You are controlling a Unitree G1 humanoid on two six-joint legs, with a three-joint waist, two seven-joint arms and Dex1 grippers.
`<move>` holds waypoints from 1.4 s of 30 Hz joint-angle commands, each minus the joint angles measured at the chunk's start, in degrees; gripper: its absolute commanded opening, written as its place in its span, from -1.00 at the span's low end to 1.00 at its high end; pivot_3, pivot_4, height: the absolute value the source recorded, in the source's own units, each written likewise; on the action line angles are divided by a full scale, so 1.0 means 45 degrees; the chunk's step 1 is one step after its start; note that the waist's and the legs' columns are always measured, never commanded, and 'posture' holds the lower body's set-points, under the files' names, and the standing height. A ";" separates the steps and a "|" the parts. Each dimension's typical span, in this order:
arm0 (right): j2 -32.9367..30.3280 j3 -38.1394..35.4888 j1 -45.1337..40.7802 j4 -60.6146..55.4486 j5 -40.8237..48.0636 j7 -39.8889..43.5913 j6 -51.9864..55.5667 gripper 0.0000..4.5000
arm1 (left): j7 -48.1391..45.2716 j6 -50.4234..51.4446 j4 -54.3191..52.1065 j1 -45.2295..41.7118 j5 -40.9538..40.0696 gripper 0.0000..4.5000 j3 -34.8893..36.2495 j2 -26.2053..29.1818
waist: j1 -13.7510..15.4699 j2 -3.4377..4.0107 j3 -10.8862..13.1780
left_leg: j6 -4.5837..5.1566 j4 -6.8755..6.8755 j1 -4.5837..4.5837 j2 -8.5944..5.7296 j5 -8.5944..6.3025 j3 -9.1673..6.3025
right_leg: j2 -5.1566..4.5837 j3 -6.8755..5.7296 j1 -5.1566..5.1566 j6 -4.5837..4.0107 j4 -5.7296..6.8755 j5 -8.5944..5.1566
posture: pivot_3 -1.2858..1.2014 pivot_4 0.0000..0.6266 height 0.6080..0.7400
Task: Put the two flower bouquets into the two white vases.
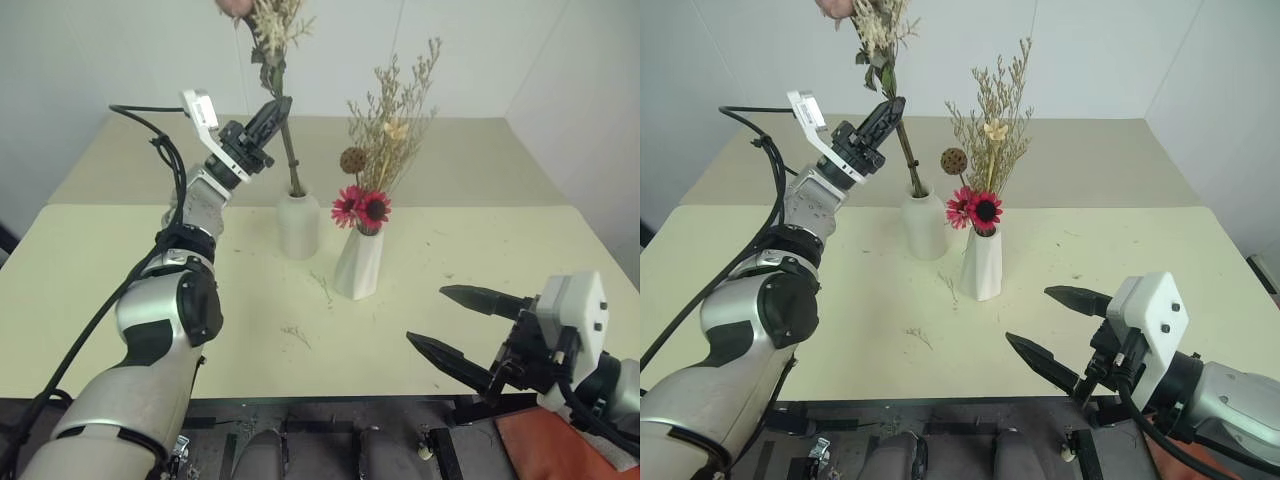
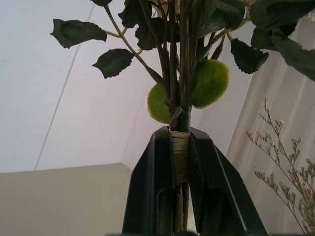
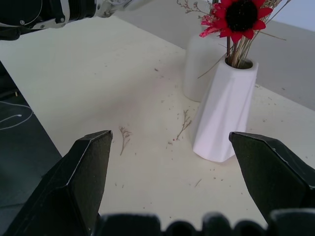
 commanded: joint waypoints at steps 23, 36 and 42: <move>-0.0103 -0.0201 -0.0083 -0.0106 -0.0208 0.0012 -0.0227 1.00 | -0.1123 -0.1185 -0.0344 0.0885 0.0581 0.59 -0.0677 -0.0037 | -0.0007 0.0000 0.0000 | 0.0004 0.0012 -0.0002 0.0000 -0.0002 -0.0001 | 0.0001 0.0002 0.0002 0.0000 0.0004 0.0000 | 0.03 -0.52 1.00; -0.0171 0.0036 -0.0322 0.0169 -0.0600 0.0269 -0.0154 1.00 | -0.2286 -0.1015 -0.2239 0.2420 0.1429 0.99 -0.2089 0.1297 | -0.0035 0.0002 -0.0001 | 0.0005 0.0009 0.0005 0.0008 -0.0003 0.0001 | 0.0007 0.0007 0.0000 0.0000 0.0009 0.0001 | 0.03 -0.52 1.00; -0.0130 -0.0547 0.0150 0.0501 -0.0961 0.1001 -0.0110 1.00 | -0.2925 0.1702 -0.7744 0.5564 0.0254 0.99 -0.2163 0.3129 | -0.0080 0.0007 -0.0004 | 0.0005 0.0010 0.0010 0.0029 -0.0003 0.0005 | 0.0013 0.0021 -0.0006 -0.0001 0.0015 0.0001 | 0.03 -0.52 1.00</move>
